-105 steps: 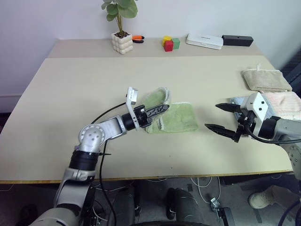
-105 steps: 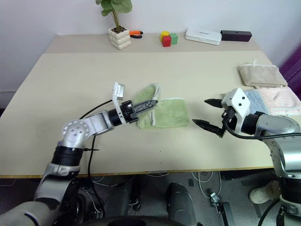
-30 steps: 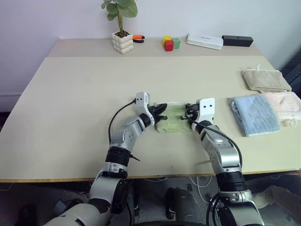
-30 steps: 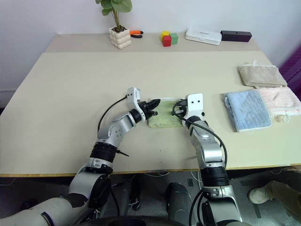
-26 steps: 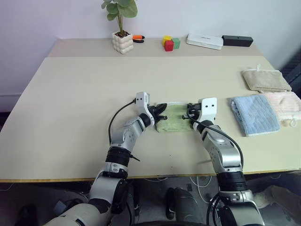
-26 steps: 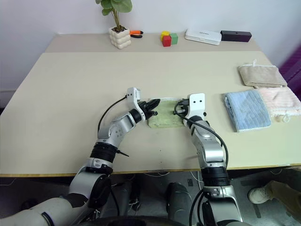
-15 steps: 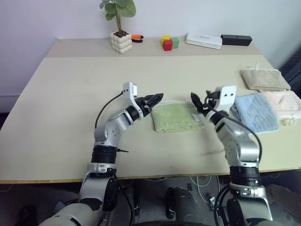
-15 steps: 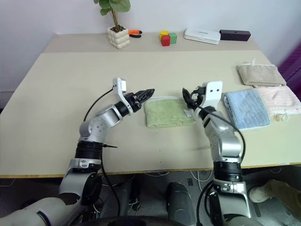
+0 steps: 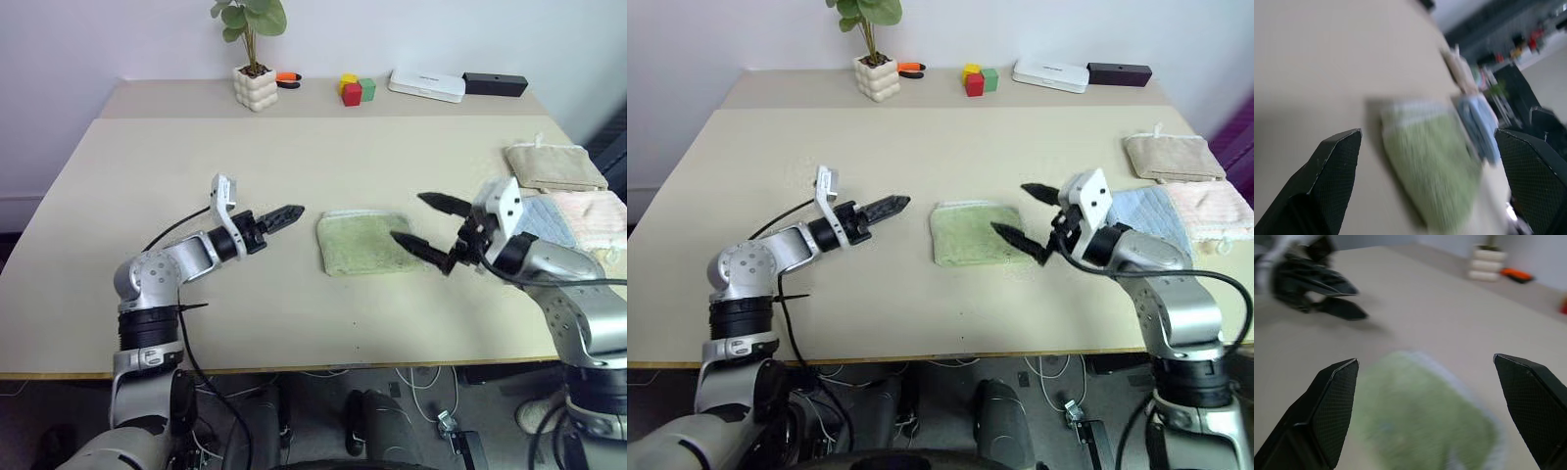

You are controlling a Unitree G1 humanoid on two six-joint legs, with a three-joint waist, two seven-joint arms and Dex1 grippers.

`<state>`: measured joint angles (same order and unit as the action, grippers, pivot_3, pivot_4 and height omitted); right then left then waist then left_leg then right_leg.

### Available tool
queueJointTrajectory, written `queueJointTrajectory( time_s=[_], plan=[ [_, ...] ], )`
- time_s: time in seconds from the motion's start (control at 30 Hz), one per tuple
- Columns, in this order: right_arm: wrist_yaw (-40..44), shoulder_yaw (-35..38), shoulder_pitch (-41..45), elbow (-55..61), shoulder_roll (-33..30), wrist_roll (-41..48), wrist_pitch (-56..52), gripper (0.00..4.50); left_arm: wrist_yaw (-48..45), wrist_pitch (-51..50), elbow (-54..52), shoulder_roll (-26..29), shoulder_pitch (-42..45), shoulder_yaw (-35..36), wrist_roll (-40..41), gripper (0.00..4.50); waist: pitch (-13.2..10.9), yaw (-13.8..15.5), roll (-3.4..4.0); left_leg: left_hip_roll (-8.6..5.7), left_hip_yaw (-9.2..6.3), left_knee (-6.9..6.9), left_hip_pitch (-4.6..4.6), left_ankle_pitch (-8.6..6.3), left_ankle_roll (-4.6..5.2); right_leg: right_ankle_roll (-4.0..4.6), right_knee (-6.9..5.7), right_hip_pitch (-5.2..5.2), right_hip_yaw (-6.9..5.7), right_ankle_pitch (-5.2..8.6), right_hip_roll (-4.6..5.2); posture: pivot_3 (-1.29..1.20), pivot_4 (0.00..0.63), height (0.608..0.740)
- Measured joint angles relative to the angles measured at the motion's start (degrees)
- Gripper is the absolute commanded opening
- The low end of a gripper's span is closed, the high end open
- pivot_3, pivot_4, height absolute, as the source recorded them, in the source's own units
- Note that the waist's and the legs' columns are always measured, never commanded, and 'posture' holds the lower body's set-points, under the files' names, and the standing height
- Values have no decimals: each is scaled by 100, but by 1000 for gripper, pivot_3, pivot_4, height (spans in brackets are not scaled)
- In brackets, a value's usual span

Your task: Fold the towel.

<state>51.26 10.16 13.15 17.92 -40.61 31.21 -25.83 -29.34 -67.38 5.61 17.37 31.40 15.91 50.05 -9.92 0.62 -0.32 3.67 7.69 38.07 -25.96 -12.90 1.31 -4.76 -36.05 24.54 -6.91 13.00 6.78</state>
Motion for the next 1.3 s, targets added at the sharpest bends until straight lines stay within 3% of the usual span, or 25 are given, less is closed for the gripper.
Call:
queueJointTrajectory(
  time_s=[0.13,0.3,0.83,0.93,1.17,1.3],
  plan=[
    [334,188,-184,79,-375,41,121,4500,-128,-266,-131,-5,-231,-483,-19,4446,-1,32,-3,-2,-2,3,-1,0,0,17,1,-1,0,9,3,0,150,740],
    [254,235,-194,91,-376,44,150,4500,-121,-635,-186,-267,-215,-724,68,4446,-1,8,-4,-1,-2,1,0,0,-1,12,0,0,0,6,2,0,150,740],
    [259,540,-417,204,-590,58,140,4500,653,-502,1878,-1656,887,93,41,4446,2,176,-8,-8,-7,12,4,-2,3,20,5,-11,-1,10,7,0,150,740],
    [248,539,-416,204,-590,58,138,4500,757,-443,2258,-1815,1054,200,16,3580,2,176,-8,-8,-7,13,4,-3,5,20,7,-13,-1,10,8,0,150,740],
    [199,550,-442,205,-590,51,138,4500,976,-557,2760,-1938,1445,342,-92,69,4,187,-9,-9,-10,15,6,-3,5,20,7,-18,-2,10,8,0,150,740],
    [235,612,-616,213,-604,34,191,4500,1046,-563,2948,-1975,1583,450,-105,24,6,186,-9,-9,-13,15,17,-6,8,22,16,-32,-2,11,10,0,150,740]
  ],
)
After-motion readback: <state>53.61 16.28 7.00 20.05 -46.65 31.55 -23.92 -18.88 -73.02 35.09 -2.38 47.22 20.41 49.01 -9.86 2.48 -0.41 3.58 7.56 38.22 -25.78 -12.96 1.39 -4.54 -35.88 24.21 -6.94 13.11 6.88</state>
